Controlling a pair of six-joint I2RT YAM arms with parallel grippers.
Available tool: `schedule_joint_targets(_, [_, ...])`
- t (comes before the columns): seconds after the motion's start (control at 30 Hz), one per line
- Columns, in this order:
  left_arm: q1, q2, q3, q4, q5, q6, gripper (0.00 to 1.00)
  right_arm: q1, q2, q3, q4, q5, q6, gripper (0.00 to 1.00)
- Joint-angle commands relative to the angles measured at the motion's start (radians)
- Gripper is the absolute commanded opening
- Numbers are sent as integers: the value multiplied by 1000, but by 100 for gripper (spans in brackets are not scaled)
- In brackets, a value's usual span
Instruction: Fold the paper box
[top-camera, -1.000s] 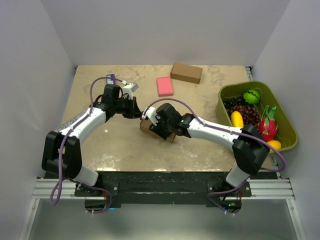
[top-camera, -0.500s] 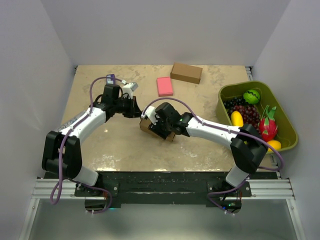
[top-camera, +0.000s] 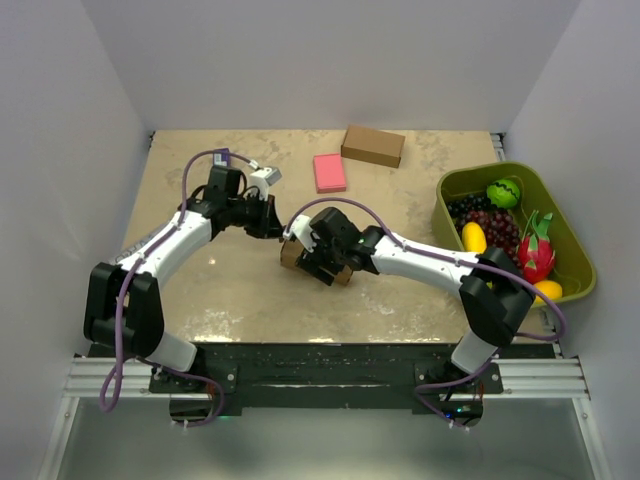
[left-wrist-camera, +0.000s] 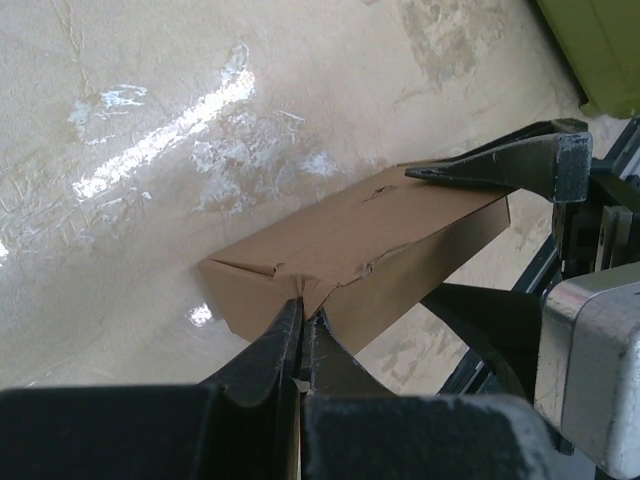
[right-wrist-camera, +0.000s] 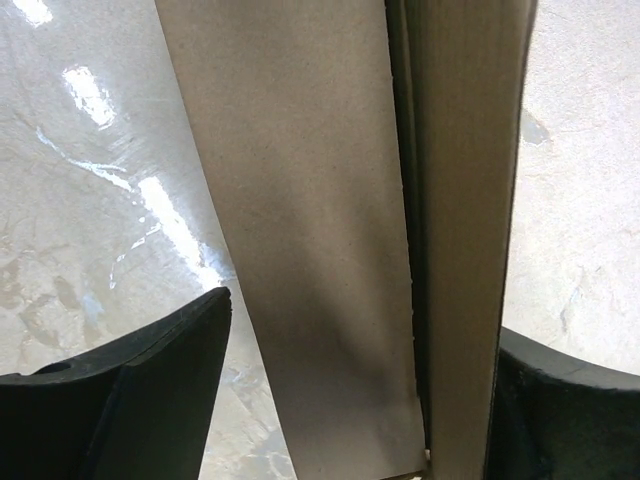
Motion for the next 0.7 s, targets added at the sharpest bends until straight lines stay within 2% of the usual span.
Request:
schedule_joint_targets(0.0, [-16,-12,39,-30,49,22,0,3,7,-21,-30,-53,23,73])
schedule_joint_targets(0.2, [-30,-32,-31,102,146,-99,0,3,39,-12,-42,-54,18,56])
schedule_joint_targets(0.33, [-47,-61,-80,237,175,-211,0,1,58,-9,-47,-54,15,54])
schedule_joint_targets(0.43, [-54,-77,-102,274,177,-245,0,3,64,-6,-48,-54,15,53])
schedule_joint_targets(0.67, [-59,-104,-157,234,84,-197,0,3,67,-9,-42,-47,13,53])
